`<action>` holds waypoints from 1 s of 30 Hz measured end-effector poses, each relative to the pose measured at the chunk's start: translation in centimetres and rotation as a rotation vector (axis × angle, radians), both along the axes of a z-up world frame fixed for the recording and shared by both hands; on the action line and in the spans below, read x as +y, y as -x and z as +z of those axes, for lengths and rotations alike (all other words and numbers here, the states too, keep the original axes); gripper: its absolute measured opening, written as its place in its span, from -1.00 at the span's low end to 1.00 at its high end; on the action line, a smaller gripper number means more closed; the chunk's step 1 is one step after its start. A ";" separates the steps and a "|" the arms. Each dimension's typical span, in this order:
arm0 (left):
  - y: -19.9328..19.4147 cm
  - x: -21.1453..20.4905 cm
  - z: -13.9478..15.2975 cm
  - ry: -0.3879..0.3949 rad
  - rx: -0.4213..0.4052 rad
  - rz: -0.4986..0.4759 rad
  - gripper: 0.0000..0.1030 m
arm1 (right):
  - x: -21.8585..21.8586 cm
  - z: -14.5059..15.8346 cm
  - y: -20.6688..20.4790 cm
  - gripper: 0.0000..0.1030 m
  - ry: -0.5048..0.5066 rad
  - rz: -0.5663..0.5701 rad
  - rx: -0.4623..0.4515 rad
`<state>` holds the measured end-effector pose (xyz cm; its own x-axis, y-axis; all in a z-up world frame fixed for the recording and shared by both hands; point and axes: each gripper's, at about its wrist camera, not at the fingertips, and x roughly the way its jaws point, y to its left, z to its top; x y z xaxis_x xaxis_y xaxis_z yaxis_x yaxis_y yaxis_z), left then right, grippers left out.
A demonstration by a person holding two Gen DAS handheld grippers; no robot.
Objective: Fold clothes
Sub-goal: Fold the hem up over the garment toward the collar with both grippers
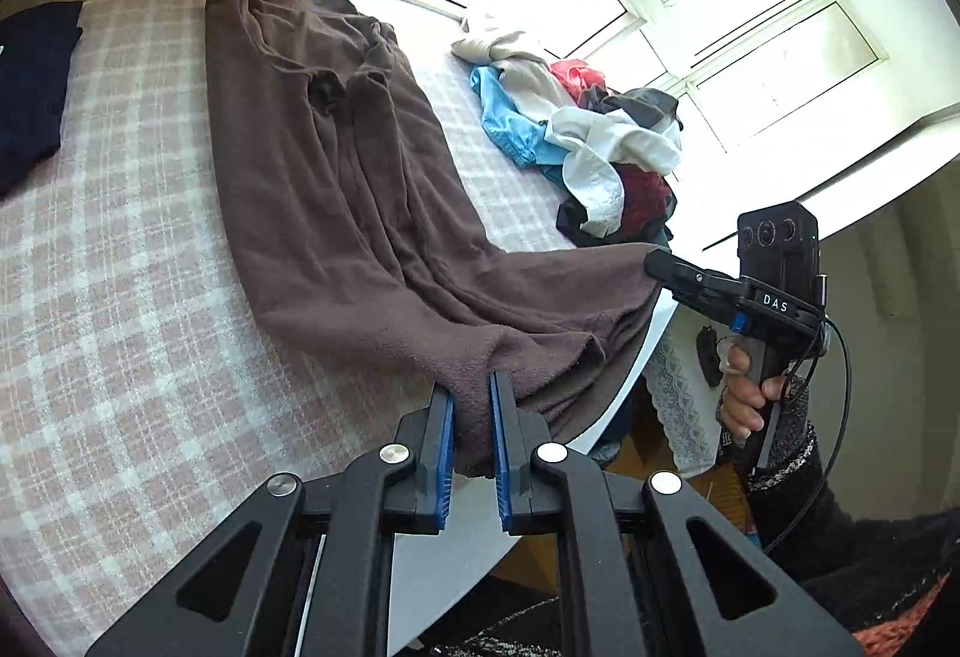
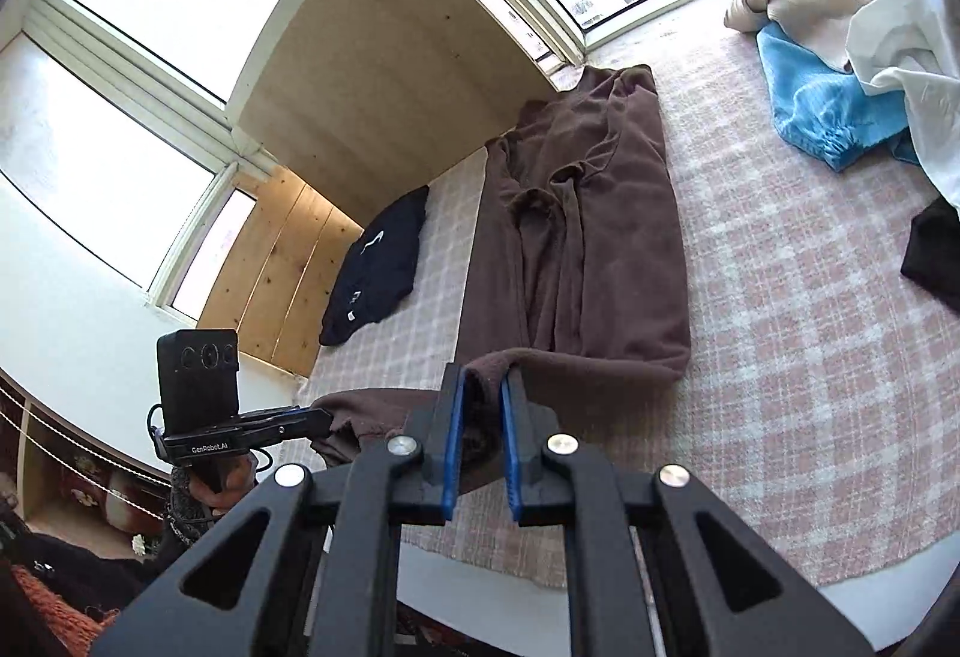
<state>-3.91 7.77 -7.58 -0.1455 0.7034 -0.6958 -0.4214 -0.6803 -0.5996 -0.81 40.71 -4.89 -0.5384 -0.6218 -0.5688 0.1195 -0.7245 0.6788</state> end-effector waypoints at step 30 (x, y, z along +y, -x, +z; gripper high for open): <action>17.5 -0.8 0.0 0.116 0.132 0.070 -0.66 | 0.7 -3.0 16.8 -0.75 -0.423 0.185 0.005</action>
